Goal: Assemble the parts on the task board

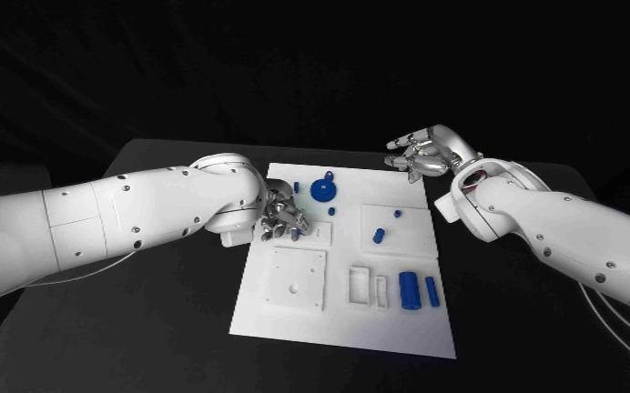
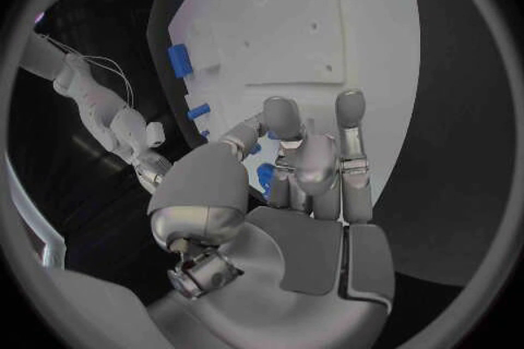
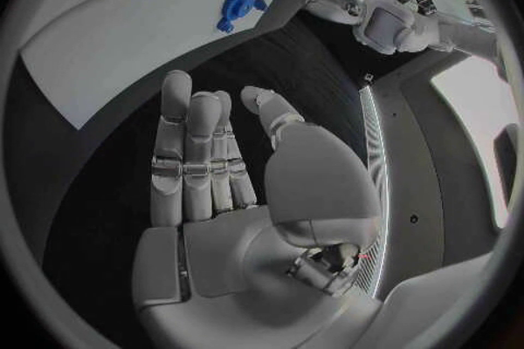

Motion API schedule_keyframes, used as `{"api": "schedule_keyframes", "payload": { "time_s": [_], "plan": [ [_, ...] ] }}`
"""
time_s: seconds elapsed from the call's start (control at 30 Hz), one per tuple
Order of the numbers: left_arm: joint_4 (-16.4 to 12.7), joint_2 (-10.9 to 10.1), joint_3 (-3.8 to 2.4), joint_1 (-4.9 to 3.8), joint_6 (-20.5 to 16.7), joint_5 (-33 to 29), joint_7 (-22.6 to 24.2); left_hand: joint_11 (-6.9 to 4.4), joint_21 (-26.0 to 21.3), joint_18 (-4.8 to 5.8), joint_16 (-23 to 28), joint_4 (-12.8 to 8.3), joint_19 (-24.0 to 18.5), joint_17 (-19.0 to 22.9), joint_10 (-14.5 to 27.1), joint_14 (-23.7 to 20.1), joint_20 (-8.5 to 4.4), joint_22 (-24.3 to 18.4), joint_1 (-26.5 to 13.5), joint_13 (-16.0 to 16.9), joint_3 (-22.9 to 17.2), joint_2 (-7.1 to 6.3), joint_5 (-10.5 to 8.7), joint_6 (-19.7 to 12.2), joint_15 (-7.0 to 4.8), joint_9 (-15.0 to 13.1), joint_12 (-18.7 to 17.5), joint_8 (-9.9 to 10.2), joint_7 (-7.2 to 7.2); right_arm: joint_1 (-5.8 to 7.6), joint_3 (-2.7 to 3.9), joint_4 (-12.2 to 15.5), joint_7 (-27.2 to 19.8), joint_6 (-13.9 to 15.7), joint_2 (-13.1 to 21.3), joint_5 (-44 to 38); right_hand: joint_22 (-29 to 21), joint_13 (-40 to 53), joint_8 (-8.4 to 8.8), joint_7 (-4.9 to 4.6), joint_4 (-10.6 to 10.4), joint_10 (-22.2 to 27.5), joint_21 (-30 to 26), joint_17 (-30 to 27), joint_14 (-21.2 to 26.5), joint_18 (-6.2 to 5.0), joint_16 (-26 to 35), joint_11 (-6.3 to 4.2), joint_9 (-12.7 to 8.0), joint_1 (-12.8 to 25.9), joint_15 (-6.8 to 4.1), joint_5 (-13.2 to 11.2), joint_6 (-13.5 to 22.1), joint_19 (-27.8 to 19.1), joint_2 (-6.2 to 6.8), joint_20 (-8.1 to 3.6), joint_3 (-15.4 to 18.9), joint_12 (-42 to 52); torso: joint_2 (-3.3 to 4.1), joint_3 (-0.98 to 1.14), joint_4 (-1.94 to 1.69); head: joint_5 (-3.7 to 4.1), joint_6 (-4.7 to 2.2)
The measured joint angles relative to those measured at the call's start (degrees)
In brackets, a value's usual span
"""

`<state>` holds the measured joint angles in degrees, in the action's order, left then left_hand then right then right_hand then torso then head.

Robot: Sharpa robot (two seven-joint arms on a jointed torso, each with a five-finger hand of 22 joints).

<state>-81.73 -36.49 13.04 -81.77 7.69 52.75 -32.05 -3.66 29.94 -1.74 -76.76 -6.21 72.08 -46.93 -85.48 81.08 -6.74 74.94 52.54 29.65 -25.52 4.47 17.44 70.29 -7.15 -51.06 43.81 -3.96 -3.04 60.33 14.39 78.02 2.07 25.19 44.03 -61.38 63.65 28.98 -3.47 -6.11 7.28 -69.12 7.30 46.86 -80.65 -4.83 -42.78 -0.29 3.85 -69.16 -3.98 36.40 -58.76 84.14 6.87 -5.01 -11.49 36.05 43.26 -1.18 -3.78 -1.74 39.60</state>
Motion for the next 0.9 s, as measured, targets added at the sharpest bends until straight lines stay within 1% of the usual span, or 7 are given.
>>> {"api": "schedule_keyframes", "payload": {
  "time_s": [0.1, 0.17, 0.4, 0.57, 0.77, 0.87, 0.9],
  "plan": [
    [0.08, 0.09, -0.01, -0.03, 0.16, -0.03, -0.09, 0.00, 0.00, -0.10, 0.00, -0.06, 0.00, -0.11, 0.00, 0.00, 0.00, 0.00, 0.00, 0.04, -0.06, 0.00, -0.20, 0.00, 0.00, -0.01, 0.00, 0.00, 0.00, 0.00, 0.00, 0.02, 0.00, -0.01, 0.02, 0.00, 0.07, 0.00, 0.00, 0.00, 0.15, 0.00, 0.00, 0.00, 0.00, 0.00, 0.00, 0.00, 0.00, 0.00, 0.00, 0.23, 0.00, 0.00, 0.00, 0.00, -0.15, 0.00, 0.00, 0.00, 0.00, -0.01, -0.03],
    [0.14, 0.15, -0.01, -0.05, 0.28, -0.04, -0.15, 0.00, 0.00, -0.92, -0.02, -0.07, 0.00, -0.16, 0.00, 0.00, 0.00, 0.00, 0.01, 0.09, -0.07, -0.01, -0.20, 0.00, 0.00, -0.07, 0.00, 0.00, 0.00, 0.00, 0.00, 0.03, 0.00, -0.01, 0.03, 0.00, 0.07, 0.00, 0.00, 0.00, 0.15, 0.00, 0.00, 0.00, 0.00, 0.00, 0.00, 0.00, 0.00, 0.12, 0.00, 0.23, 0.00, 0.00, 0.12, 0.00, -0.16, 0.00, 0.00, 0.00, 0.00, -0.01, -0.04],
    [0.37, 0.41, -0.04, -0.14, 0.80, -0.04, -0.40, 0.00, 0.00, -0.92, -0.24, -0.10, 0.01, -0.52, 0.00, 0.00, 0.42, -0.01, 0.01, 0.29, -0.09, -0.01, -0.49, 0.00, 0.00, -0.18, 0.24, 0.00, 0.00, 0.00, 0.00, 0.07, 0.01, -0.02, 0.04, 0.00, 0.07, 0.00, 0.00, 0.00, 0.22, 0.00, 0.00, 0.00, 0.00, 0.00, 0.00, 0.00, 0.00, 0.23, 0.00, 0.51, 0.00, 0.00, 0.23, 0.00, -0.22, 0.00, 0.00, 0.00, 0.00, -0.09, 0.00],
    [0.48, 0.56, -0.05, -0.19, 1.12, -0.02, -0.54, 0.00, 0.00, -0.92, -0.24, 0.01, 0.01, -0.68, 0.00, 0.22, 0.41, -0.01, 0.02, 0.52, -0.29, -0.02, -0.65, 0.00, -0.19, -0.33, 0.39, 0.00, 0.00, 0.00, 0.00, 0.08, 0.01, -0.03, 0.06, 0.00, 0.12, 0.00, 0.00, 0.00, 0.31, 0.00, 0.00, 0.00, 0.00, 0.00, 0.00, 0.00, 0.00, 0.23, 0.00, 0.88, 0.00, 0.00, 0.23, 0.00, -0.31, 0.00, 0.01, 0.00, 0.01, -0.12, 0.01],
    [0.52, 0.72, -0.05, -0.23, 1.53, 0.00, -0.67, 0.00, 0.00, -0.92, -0.24, -0.11, 0.01, -0.97, 0.00, 0.24, 0.41, -0.02, 0.02, 0.72, -0.58, -0.02, -4.64, 0.00, -0.18, -0.42, 0.39, -0.04, 0.00, 0.00, 0.00, 0.10, 0.02, -0.04, 0.04, 0.00, 0.11, -0.05, 0.00, 0.00, 0.31, 0.00, 0.21, 0.00, 0.00, 0.00, 0.00, 0.00, 0.00, 0.23, 0.00, 0.88, 0.00, 0.00, 0.23, 0.00, -0.31, 0.00, 0.01, 0.00, 0.01, -0.13, -0.02],
    [0.52, 0.76, -0.05, -0.23, 1.75, 0.00, -0.69, 0.00, 0.00, -0.92, -0.23, 1.29, 0.21, -1.08, 0.00, 0.24, 0.61, -0.02, 0.52, 0.90, 0.50, 0.50, -7.22, 0.01, -0.18, -0.49, 0.39, -0.04, 0.01, 0.00, 0.00, 0.11, 0.02, -0.05, 0.04, 0.00, 0.15, -0.04, 0.00, 0.00, 0.41, 0.00, 0.21, 0.00, 0.00, 0.00, 0.00, 0.00, 0.00, 0.23, 0.00, 0.88, 0.00, 0.00, 0.23, 0.00, -0.41, 0.00, 0.00, 0.00, 0.01, -0.13, 0.02],
    [0.52, 0.77, -0.05, -0.23, 1.82, 0.00, -0.69, 0.00, 0.00, -0.92, -0.23, 1.61, 0.21, -1.08, 0.00, 0.24, 0.61, -0.02, 0.78, 0.99, 0.82, 0.75, -7.42, 0.02, -0.18, -0.56, 0.39, -0.04, 0.02, 0.00, 0.00, 0.11, 0.02, -0.05, 0.04, 0.00, 0.18, -0.04, 0.00, 0.00, 0.48, 0.00, 0.21, 0.00, 0.00, 0.00, 0.00, 0.00, 0.00, 0.23, 0.00, 0.88, 0.00, 0.00, 0.23, 0.00, -0.48, 0.00, 0.01, -0.01, 0.00, -0.13, 0.03]
  ]
}}
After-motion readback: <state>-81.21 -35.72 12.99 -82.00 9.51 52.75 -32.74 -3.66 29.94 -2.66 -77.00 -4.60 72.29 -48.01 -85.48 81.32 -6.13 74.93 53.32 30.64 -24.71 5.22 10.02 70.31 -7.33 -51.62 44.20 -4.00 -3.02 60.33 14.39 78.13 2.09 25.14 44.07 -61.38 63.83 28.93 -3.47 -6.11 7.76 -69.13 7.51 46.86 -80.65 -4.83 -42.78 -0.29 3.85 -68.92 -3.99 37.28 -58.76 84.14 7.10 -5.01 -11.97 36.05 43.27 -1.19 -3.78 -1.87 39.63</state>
